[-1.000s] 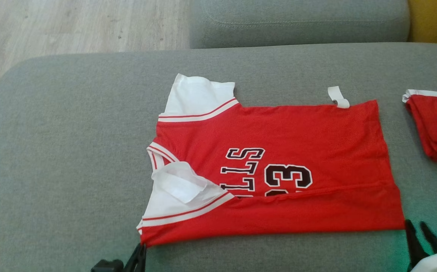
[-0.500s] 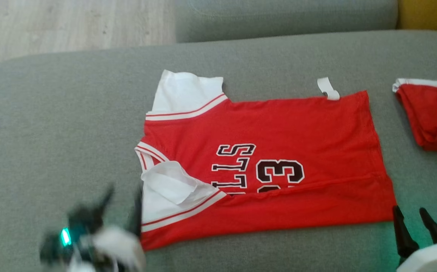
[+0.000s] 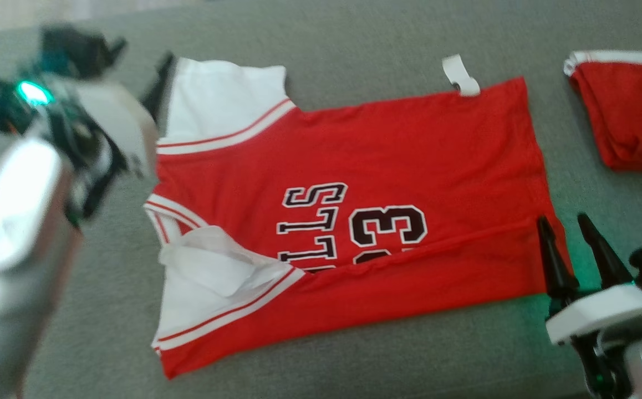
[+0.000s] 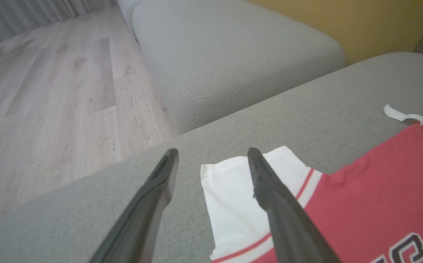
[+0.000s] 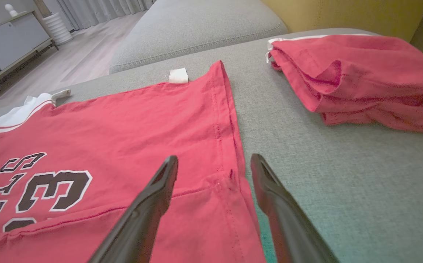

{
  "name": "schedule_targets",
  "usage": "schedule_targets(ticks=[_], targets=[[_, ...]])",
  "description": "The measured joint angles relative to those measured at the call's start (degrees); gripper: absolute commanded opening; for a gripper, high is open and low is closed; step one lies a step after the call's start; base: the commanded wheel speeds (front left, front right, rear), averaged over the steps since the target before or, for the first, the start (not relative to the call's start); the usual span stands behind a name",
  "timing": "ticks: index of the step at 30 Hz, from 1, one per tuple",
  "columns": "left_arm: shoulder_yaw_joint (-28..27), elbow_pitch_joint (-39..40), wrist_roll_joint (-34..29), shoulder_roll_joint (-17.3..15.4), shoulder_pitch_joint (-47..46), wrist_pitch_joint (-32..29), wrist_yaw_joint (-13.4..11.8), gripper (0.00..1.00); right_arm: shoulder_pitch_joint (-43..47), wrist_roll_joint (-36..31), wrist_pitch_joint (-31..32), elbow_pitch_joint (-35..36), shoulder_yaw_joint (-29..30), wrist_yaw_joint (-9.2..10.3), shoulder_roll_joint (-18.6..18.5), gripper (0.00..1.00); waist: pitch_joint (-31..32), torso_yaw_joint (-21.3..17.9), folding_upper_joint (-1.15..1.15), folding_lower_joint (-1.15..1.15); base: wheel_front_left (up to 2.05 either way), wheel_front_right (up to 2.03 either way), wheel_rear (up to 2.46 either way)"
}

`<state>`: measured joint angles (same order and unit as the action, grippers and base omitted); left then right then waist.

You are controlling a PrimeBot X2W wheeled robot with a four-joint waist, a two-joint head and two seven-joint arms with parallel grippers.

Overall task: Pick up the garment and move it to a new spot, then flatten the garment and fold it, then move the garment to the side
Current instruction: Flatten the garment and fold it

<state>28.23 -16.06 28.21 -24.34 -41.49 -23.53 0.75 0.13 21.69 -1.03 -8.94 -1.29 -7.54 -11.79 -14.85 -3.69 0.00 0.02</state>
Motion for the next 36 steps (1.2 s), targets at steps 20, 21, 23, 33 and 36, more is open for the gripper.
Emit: schedule_targets(ticks=[20,21,23,33,36], targets=[[0.0,-24.2,6.1,-3.0,-19.7,-18.8,5.4,1.0,-8.8,2.6,-3.5,-1.0,-5.2,0.0,-1.6,1.0,-12.1,-9.9,0.0,-0.01,0.0,0.0,0.0],[0.1,-24.6,6.1,-3.0,-19.7,-18.8,5.4,1.0,-9.0,2.6,-3.5,-1.1,-5.2,0.0,-1.6,1.0,-12.4,-10.2,0.0,-0.01,0.0,0.0,0.0],[0.8,-24.9,6.1,-3.3,-19.7,-19.0,5.8,1.0,-9.0,2.6,-4.0,-1.4,-5.3,0.0,-1.6,1.0,-12.8,-10.6,0.0,-0.02,0.0,0.0,0.0],[1.3,-25.5,6.0,-4.3,-20.9,-18.7,5.8,0.88,-9.5,3.1,-4.5,-2.6,-5.6,0.0,-1.6,1.0,-13.8,-11.6,0.0,-0.02,0.0,0.0,0.0],[1.3,-25.7,6.7,-4.3,-20.9,-19.5,5.8,0.0,-10.3,3.1,-5.0,-2.9,-5.6,0.0,-1.6,1.0,-13.8,-11.5,0.0,-0.02,0.0,0.0,0.0]])
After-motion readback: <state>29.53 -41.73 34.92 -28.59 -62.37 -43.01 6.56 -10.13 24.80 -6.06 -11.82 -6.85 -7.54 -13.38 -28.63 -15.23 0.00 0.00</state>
